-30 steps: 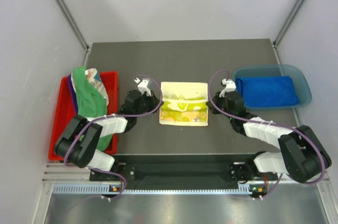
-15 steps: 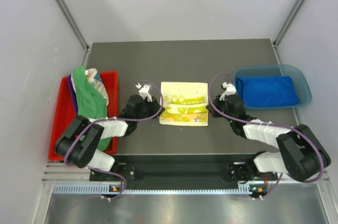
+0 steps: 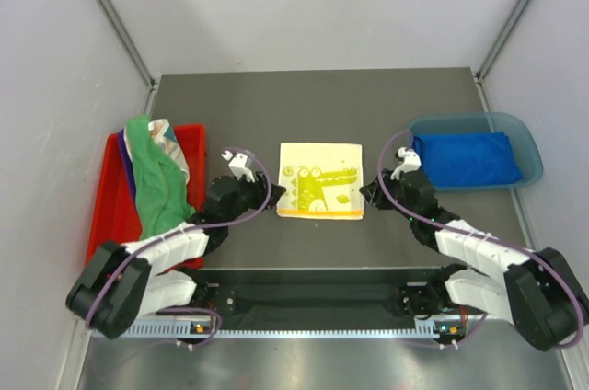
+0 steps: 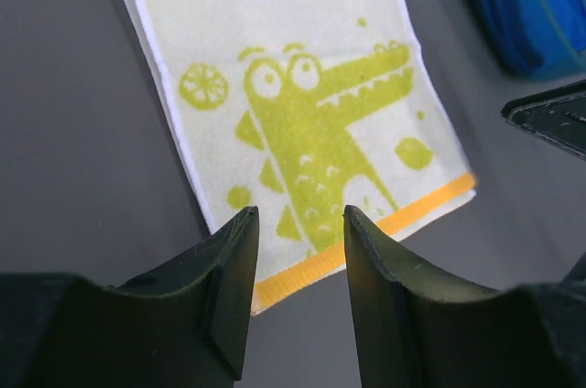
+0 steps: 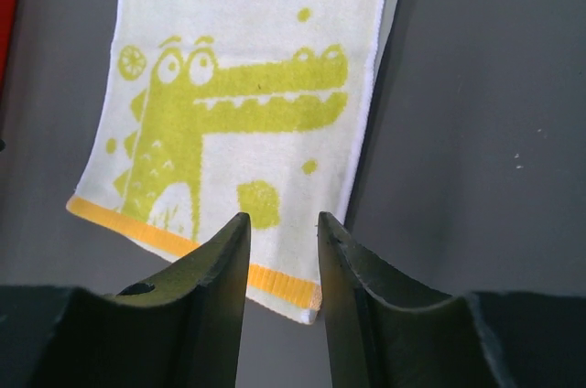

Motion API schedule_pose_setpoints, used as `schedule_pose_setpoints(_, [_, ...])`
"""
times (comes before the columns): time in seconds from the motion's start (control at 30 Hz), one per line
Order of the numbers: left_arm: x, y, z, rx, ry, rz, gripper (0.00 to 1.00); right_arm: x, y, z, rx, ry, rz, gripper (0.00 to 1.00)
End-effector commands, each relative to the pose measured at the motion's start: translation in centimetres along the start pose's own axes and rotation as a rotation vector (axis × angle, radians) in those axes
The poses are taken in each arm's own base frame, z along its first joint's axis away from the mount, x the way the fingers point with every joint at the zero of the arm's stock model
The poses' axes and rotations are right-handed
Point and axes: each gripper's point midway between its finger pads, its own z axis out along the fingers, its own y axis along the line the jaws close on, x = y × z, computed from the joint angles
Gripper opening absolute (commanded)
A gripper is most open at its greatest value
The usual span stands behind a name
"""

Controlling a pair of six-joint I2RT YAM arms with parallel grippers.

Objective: Fold and stack the towels
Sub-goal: Fold the towel

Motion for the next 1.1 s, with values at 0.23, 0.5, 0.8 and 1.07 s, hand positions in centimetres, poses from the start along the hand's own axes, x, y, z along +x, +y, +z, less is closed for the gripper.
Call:
schedule_pose_setpoints(0.23, [-3.8,-1.3,0.4,-0.046,-0.031,-0.039,0.43,-2.9,1.4,-0.6,0.026,-0.041,0.022,0.38])
schedule_pose_setpoints(0.5, [-5.7,0.1,5.4,-0.138,-0.005,-0.013,0.44,-4.8,0.7,3.2,0.138,0.006,-0.016,0.38])
schedule_pose_setpoints(0.8, [-7.8,2.8,13.0,-0.198,0.101,-0.007,0.41,-7.7,3.9,11.0,0.037,0.113,0.023,0.26])
schedule_pose_setpoints(1.07, [-6.4,5.5,16.7,-0.195,0.172,-0.039,0.38,-6.7,3.4,17.3,-0.004,0.220,0.070,0.19])
